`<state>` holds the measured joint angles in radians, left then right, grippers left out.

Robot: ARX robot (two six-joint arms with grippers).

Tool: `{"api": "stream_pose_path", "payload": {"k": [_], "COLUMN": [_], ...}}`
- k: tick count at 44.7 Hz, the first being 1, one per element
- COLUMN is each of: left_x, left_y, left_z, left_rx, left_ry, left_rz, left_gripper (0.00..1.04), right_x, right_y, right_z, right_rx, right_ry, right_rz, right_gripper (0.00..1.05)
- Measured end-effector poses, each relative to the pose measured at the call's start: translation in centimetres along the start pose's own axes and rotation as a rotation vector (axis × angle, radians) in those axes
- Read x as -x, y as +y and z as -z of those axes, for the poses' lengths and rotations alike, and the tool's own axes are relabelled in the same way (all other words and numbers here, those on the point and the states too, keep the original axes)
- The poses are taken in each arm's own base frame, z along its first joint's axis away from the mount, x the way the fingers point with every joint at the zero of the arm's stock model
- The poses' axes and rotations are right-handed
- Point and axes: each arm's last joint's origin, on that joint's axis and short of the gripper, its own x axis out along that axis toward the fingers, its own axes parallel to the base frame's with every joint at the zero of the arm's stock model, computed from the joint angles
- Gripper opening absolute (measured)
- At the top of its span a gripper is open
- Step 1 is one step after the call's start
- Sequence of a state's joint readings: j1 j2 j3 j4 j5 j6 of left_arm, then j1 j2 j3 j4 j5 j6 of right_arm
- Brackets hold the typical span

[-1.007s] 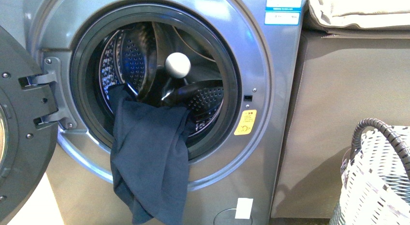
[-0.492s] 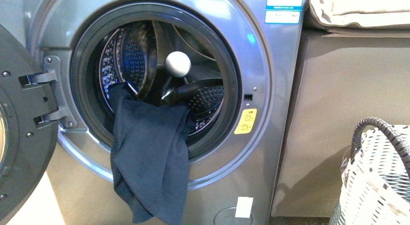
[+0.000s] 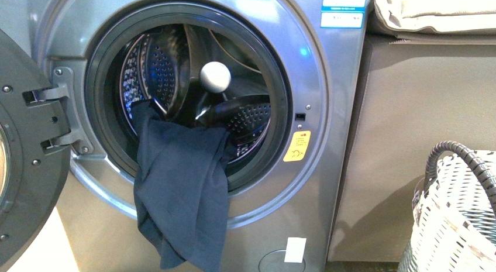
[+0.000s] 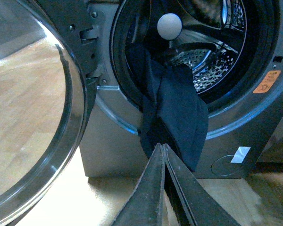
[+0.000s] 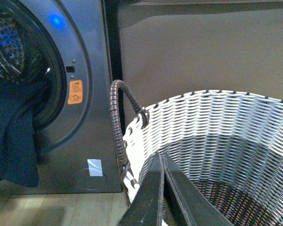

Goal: Put clothes into washing machine

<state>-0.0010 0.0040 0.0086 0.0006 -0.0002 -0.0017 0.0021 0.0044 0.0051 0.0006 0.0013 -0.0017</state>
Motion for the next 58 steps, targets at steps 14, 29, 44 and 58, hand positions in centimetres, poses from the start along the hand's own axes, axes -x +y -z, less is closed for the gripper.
{"api": "stream_pose_path", "payload": {"k": [14, 29, 44, 58], "left_x": [0.00, 0.00, 0.00, 0.00], "left_y": [0.00, 0.00, 0.00, 0.00], "left_z": [0.00, 0.00, 0.00, 0.00], "left_rx": [0.001, 0.001, 0.000, 0.000], "left_ry": [0.000, 0.000, 0.000, 0.000], "left_rz": [0.000, 0.000, 0.000, 0.000], "left_gripper": [0.14, 0.78, 0.98, 0.98], "right_x": [0.00, 0.00, 0.00, 0.00], "right_y": [0.00, 0.00, 0.00, 0.00], "right_z": [0.00, 0.00, 0.00, 0.00], "right_rx": [0.000, 0.001, 0.000, 0.000], "right_ry": [0.000, 0.000, 0.000, 0.000], "right_rz": [0.000, 0.000, 0.000, 0.000], "right_gripper": [0.02, 0.54, 0.97, 0.97]}}
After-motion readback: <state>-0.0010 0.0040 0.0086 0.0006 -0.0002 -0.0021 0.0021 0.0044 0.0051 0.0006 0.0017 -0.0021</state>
